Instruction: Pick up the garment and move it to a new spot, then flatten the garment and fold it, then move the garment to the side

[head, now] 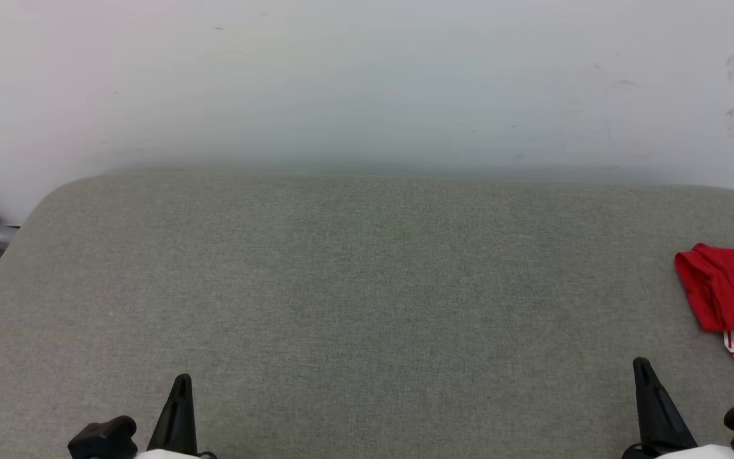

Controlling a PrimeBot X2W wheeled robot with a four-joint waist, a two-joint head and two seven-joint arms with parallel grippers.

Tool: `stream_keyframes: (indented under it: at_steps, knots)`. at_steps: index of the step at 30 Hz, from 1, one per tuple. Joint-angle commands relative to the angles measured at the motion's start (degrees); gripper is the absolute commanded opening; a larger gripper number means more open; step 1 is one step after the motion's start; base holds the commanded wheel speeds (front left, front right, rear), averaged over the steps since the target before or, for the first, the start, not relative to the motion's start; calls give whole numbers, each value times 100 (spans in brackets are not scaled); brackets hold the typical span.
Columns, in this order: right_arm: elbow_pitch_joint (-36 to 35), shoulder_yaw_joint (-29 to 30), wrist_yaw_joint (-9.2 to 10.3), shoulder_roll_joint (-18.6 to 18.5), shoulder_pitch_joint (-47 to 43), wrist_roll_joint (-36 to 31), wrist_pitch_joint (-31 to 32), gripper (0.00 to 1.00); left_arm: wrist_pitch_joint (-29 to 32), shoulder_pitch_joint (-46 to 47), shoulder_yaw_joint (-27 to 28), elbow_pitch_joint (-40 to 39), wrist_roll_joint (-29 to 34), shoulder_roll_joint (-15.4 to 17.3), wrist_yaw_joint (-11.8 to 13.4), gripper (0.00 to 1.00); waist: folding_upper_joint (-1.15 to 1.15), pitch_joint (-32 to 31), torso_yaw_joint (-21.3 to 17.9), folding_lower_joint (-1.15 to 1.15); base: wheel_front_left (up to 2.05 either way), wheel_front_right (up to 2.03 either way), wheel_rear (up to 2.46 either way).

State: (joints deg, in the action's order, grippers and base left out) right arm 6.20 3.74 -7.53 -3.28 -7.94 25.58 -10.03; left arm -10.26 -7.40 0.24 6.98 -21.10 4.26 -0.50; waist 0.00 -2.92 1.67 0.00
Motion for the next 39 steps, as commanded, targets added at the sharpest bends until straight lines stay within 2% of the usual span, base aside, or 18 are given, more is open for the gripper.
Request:
stream_keyframes:
  at_steps: [1, 20, 39]
  knots:
    - [-39, 18, 1, -20, 211, 275, 58, 0, 49, 193, 40, -51, -282, -8, -35, 0, 0, 5, -2, 0, 0, 0, 0]
    - [169, 60, 2, -28, 544, 1964, 452, 0, 469, 514, 191, 138, -2067, -39, -213, 0, 0, 59, -32, 0, 0, 0, 0]
    - [336, 101, 3, -25, 790, 3278, 768, 0, 806, 760, 320, 291, -3459, -65, -354, 0, 0, 110, -60, 0, 0, 0, 0]
